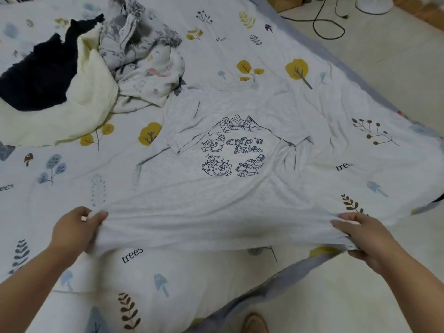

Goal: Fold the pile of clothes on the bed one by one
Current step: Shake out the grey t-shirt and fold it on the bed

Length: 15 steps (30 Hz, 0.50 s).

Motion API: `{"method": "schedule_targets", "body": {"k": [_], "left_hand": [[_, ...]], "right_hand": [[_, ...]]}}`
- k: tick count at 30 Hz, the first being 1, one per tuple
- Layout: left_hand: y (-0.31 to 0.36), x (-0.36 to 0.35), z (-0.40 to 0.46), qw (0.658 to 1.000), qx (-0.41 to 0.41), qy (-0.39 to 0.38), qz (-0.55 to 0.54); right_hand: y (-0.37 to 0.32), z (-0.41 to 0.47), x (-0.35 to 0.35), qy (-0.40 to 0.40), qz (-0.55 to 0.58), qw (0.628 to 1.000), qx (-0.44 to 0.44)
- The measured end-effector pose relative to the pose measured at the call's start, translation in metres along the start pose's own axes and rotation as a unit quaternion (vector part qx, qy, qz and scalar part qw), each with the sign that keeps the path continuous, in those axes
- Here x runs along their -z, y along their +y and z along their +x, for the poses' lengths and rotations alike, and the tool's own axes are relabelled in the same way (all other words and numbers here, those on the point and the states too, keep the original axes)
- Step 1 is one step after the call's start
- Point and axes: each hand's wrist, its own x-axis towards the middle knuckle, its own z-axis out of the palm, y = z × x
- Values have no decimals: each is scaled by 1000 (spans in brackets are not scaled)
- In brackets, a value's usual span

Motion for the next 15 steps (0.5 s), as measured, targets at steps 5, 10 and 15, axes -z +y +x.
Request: {"method": "schedule_targets", "body": {"k": [5,10,15], "left_hand": [[49,27,12,921,95,-205,-317],[100,21,34,772,87,-225,-588],[131,-34,41,883,84,-166,-430]], "right_hand": [[-47,18,9,-42,158,986,-25],[-85,50,-4,-53,308,950,-19],[-82,85,-26,-82,232,969,4]]}}
